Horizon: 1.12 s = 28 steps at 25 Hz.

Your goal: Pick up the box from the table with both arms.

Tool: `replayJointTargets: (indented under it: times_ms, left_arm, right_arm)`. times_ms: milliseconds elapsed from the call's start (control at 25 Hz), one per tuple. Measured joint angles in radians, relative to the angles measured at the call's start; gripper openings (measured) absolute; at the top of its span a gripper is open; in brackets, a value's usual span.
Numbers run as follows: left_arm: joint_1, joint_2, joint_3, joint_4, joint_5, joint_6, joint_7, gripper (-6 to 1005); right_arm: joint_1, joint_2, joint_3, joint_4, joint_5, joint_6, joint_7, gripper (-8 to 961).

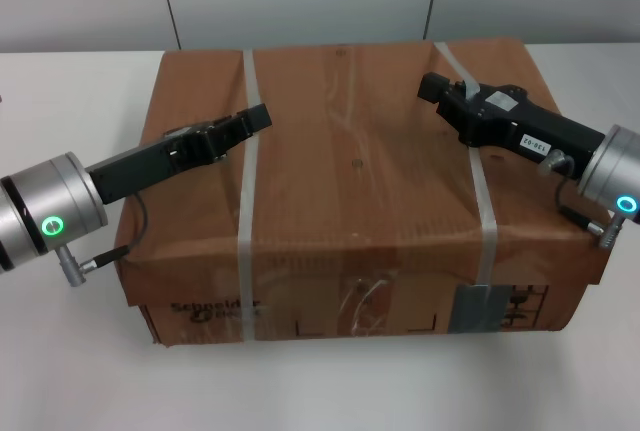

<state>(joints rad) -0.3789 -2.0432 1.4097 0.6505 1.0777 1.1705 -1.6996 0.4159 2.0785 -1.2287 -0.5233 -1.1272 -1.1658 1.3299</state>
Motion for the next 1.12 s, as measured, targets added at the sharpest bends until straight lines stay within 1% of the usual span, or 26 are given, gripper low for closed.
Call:
replayJointTargets:
  times_ms: [1120]
  left_arm:
    - [-0.001, 0.0, 0.0, -0.002, 0.001, -0.002, 0.012, 95]
  right_arm:
    - [0.005, 0.0, 0.0, 0.01, -0.004, 0.002, -0.013, 42]
